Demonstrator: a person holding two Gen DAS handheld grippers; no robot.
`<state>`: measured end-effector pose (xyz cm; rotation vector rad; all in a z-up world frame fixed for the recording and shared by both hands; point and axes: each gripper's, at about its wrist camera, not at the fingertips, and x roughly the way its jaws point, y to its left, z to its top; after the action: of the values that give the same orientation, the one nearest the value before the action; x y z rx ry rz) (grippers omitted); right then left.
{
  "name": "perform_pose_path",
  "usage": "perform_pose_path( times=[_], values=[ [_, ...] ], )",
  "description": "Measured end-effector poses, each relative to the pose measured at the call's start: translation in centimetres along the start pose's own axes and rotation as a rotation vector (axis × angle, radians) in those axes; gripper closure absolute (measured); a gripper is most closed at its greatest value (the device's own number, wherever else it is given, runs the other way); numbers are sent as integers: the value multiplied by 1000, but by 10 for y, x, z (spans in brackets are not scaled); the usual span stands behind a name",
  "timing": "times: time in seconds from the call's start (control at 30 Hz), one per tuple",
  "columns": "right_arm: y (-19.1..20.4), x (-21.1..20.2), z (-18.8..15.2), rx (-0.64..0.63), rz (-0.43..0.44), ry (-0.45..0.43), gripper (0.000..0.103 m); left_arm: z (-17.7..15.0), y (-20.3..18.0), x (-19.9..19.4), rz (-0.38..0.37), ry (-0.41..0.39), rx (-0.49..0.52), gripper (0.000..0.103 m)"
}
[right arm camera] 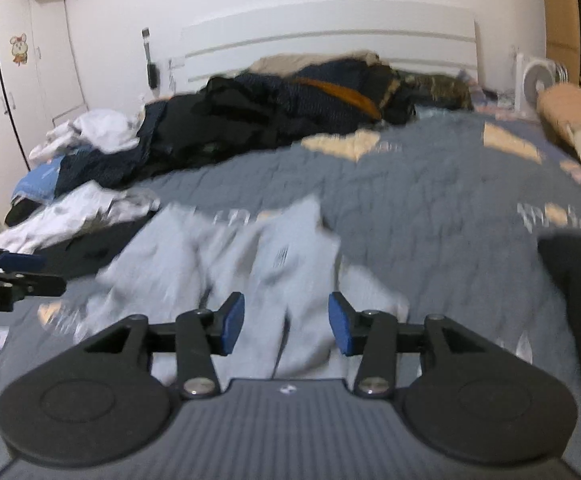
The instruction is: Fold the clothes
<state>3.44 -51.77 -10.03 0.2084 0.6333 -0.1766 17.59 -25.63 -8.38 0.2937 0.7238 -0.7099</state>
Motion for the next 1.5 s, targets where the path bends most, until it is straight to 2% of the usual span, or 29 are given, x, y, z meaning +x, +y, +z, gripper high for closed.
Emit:
perform_pose_path(
  times=[0.3,0.47,0.8,0.97,1.1,1.5],
  values=[
    [5,-43,-77,77,4,40,57,-77,-27,-35,-10,37,-74,47],
    [9,-59,-101,110,24,53,57,-111,-31,-49,8,43,-114,47],
    [18,-87,-138,125,43,31,57,-160,-37,-71,31,45,-153,47],
    [18,-97,-151,141,48,38,57,-176,-38,-77,45,64,-138,47],
    [16,-107,-159,200,70,19,57,-182,-34,-83,62,58,-144,47],
    [23,-114,-173,165,31,59,57,-196,-26,-94,64,53,-139,43]
  ],
)
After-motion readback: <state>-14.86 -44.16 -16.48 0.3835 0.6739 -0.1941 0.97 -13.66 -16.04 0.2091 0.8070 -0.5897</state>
